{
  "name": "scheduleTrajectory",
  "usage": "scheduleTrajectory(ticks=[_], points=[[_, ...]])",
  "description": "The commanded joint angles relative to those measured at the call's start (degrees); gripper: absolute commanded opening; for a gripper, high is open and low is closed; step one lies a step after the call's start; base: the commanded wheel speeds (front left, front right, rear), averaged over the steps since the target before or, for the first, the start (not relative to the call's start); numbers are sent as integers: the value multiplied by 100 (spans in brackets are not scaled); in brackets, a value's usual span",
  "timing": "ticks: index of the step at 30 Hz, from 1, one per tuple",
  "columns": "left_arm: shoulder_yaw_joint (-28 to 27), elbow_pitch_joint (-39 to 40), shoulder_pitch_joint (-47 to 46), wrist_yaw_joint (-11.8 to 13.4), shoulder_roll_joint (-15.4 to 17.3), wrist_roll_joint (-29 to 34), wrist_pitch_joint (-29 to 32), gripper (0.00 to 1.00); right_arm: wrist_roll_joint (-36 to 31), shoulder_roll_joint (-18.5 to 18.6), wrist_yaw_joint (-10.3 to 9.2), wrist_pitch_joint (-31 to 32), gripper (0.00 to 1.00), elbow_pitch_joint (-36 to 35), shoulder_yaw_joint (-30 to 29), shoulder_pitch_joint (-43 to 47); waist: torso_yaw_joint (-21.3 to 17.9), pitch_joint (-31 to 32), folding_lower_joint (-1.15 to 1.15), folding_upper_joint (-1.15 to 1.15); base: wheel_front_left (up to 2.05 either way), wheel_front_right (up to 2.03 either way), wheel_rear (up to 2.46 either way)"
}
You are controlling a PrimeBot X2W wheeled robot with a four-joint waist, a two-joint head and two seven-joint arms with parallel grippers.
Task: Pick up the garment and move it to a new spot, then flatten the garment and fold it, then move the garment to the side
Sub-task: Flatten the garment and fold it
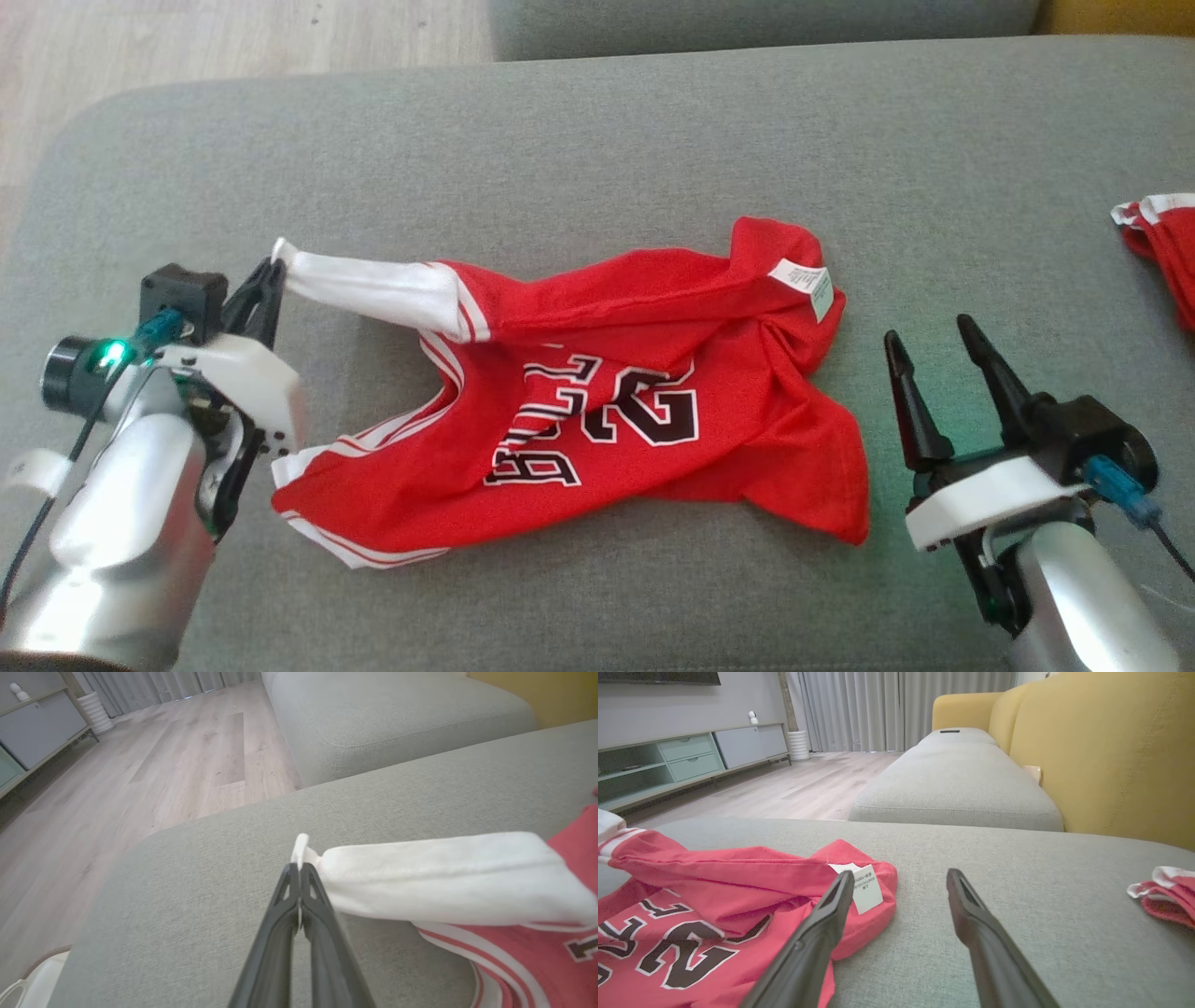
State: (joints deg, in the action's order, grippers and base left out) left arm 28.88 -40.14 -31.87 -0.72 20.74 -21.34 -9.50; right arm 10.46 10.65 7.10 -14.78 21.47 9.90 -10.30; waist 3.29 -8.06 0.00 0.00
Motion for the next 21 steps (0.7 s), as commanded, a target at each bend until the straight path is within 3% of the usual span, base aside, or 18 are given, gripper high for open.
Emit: scheduleTrajectory(ticks=[1, 11, 21], points=[[-251, 258, -161, 73, 289, -34, 40, 0, 78, 91, 39, -22, 100, -90, 149, -198, 17, 2, 0, 0, 0, 0, 0], [-376, 1359, 425, 531, 699, -81, 499, 0, 589, 307, 39, 246, 100, 896, 473, -1216, 192, -168, 0, 0, 0, 0, 0], [-291, 1797, 445, 643, 686, -63, 597, 0, 1310, 515, 39, 997, 100, 2291, 1068, -2640, 529, -592, 0, 0, 0, 0, 0]])
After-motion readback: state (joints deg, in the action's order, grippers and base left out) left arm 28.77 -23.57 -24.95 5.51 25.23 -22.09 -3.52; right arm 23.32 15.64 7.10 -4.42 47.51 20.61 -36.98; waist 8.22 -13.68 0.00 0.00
